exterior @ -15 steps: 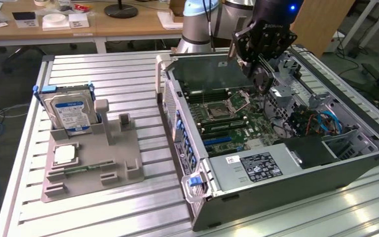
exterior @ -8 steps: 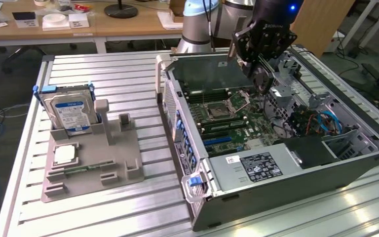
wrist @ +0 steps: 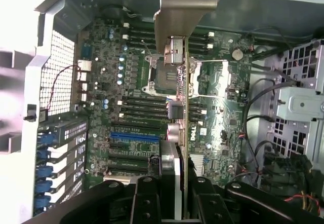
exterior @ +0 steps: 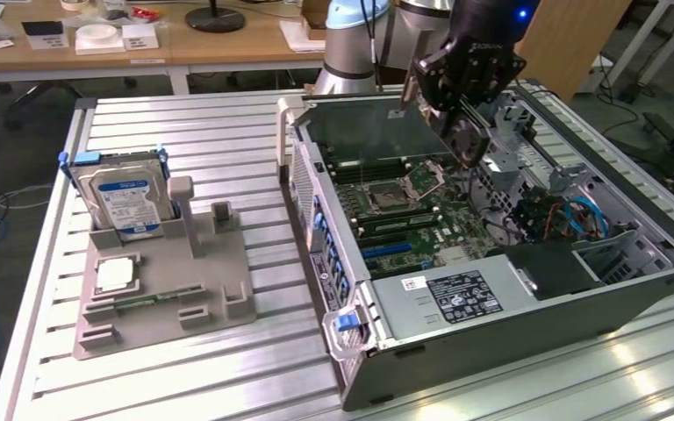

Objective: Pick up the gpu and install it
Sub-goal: 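Insert the gpu into the slot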

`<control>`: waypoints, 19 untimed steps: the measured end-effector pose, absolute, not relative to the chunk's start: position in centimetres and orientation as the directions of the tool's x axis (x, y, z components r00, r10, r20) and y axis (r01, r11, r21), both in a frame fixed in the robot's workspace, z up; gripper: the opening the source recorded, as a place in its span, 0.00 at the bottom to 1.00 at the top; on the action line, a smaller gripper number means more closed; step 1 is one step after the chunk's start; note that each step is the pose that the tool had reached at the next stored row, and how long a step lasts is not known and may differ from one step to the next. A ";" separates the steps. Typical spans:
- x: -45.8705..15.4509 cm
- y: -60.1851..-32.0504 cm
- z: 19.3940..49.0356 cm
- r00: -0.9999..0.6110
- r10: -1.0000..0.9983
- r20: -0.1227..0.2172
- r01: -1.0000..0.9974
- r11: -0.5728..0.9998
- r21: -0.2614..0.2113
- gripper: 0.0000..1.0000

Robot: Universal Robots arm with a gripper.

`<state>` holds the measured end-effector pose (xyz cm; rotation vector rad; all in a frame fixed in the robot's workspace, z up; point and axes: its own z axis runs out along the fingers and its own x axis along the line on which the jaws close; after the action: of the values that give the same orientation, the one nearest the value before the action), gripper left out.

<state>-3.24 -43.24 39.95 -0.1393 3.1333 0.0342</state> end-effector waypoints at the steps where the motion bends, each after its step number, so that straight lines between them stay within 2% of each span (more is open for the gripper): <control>1: -3.2 -43.2 39.9 -0.995 -0.100 -0.006 -0.100 0.995 0.022 0.28; 19: -3.2 -43.2 39.9 -0.962 -0.272 -0.006 -0.272 0.962 0.023 0.28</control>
<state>-3.24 -43.24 39.95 -0.4314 3.1086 0.0366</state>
